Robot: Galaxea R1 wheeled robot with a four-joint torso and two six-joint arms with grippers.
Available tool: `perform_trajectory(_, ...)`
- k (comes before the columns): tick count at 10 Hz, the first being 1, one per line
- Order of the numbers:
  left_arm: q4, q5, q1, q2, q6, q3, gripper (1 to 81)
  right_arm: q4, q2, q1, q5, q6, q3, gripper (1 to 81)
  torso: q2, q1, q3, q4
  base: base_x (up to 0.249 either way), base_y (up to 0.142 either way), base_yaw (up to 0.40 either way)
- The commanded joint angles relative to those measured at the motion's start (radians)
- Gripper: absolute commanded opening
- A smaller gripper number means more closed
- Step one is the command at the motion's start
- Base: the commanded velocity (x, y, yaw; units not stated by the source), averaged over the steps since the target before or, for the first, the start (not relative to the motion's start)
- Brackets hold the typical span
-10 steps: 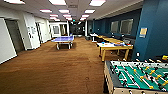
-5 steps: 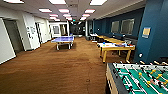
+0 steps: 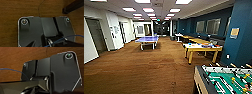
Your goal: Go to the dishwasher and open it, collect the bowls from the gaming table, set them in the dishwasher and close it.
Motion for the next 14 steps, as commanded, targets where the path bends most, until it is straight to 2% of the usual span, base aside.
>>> perform_trajectory(1,-0.006,0.042,-0.055,-0.008,-0.001,0.002,81.1,-0.013,-0.009,0.058,-0.051,-0.005,0.018,81.1,0.0,0.0,0.0,0.0,0.223,0.12,0.0)
perform_trajectory(6,-0.004,0.042,-0.055,-0.007,0.001,0.002,81.1,-0.013,-0.007,0.058,-0.051,-0.005,0.018,81.1,0.0,-0.001,0.0,0.0,0.223,0.095,0.0)
perform_trajectory(14,0.002,0.042,-0.055,0.007,0.001,0.002,81.1,0.005,-0.009,0.055,-0.049,0.006,0.01,81.1,0.0,-0.001,0.0,0.0,0.229,0.0,0.0)
